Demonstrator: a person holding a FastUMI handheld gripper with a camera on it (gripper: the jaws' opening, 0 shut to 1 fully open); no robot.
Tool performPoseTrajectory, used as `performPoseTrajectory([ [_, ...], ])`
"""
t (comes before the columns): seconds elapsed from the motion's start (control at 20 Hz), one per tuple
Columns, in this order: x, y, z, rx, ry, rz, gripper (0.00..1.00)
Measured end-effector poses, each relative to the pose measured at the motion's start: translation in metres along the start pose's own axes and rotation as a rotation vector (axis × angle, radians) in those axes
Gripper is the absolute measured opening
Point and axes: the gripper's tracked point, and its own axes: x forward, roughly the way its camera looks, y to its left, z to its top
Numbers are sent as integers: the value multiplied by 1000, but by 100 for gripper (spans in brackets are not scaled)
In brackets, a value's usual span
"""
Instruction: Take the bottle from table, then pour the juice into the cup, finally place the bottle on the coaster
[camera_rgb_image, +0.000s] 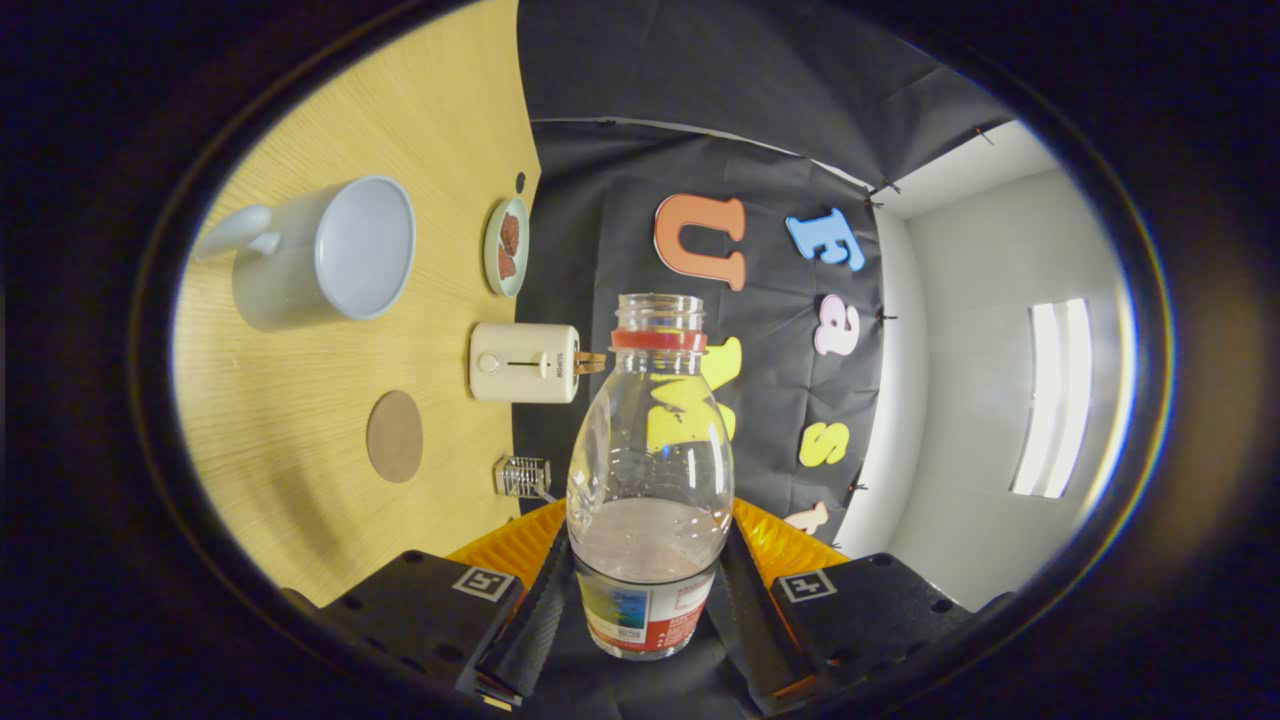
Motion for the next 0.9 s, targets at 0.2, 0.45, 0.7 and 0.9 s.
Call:
performPoseTrajectory([
  [0.2,-1,3,0,-45,0,9,81],
  [0.45,9,4,3,-94,-10,13,81],
  [0.7,10,7,11,-140,-22,13,81],
  [0.9,8,9,15,-165,-32,8,81],
])
